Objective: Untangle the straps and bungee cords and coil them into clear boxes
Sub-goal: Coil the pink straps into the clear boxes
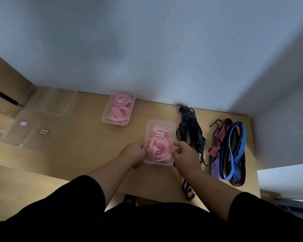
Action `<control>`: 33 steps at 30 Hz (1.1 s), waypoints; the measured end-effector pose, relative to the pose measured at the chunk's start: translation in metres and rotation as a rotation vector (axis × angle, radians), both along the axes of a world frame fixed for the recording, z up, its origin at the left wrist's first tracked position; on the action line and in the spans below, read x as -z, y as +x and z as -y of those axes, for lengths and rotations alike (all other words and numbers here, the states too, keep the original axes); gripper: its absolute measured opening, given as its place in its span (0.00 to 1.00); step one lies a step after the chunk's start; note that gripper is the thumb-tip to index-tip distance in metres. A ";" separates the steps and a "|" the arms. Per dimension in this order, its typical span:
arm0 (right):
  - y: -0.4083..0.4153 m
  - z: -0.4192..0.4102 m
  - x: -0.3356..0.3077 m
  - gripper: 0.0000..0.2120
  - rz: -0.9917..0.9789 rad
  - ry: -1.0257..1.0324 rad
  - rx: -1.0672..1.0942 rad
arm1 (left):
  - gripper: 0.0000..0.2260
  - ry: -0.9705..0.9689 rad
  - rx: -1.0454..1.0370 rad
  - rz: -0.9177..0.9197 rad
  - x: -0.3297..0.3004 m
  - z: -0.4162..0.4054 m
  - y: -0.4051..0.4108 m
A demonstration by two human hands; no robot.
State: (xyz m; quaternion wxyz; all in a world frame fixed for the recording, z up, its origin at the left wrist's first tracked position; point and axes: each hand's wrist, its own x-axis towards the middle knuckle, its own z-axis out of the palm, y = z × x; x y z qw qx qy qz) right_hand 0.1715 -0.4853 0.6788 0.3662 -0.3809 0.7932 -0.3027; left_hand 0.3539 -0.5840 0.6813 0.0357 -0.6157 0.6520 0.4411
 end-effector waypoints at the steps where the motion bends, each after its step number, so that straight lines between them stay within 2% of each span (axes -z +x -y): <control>1: -0.001 0.001 0.000 0.14 0.007 0.003 -0.004 | 0.14 0.018 -0.006 -0.007 0.001 0.001 0.000; 5: -0.004 0.006 -0.002 0.16 0.044 0.026 -0.002 | 0.12 0.055 -0.020 -0.031 -0.004 0.009 -0.002; 9: -0.002 0.005 -0.003 0.17 0.071 0.004 0.037 | 0.04 -0.113 -0.047 -0.015 -0.013 0.018 -0.009; 11: 0.001 0.005 -0.002 0.18 0.094 -0.001 0.080 | 0.09 -0.196 -0.019 0.054 -0.014 0.017 -0.011; 13: 0.003 0.007 0.000 0.14 0.121 -0.004 0.073 | 0.11 -0.223 -0.034 0.063 -0.013 0.016 -0.011; 21: 0.016 0.025 -0.006 0.11 0.160 -0.028 0.035 | 0.09 -0.204 -0.194 -0.091 -0.019 0.029 0.000; 26: 0.032 0.050 -0.026 0.14 0.107 -0.143 0.029 | 0.09 -0.276 -0.240 -0.202 -0.036 0.048 0.021; 31: 0.074 0.099 -0.049 0.08 0.018 -0.222 -0.066 | 0.18 -0.412 -0.291 -0.242 -0.070 0.082 0.065; 33: 0.097 0.120 -0.057 0.09 -0.034 -0.230 -0.114 | 0.14 -0.433 -0.320 -0.251 -0.078 0.100 0.090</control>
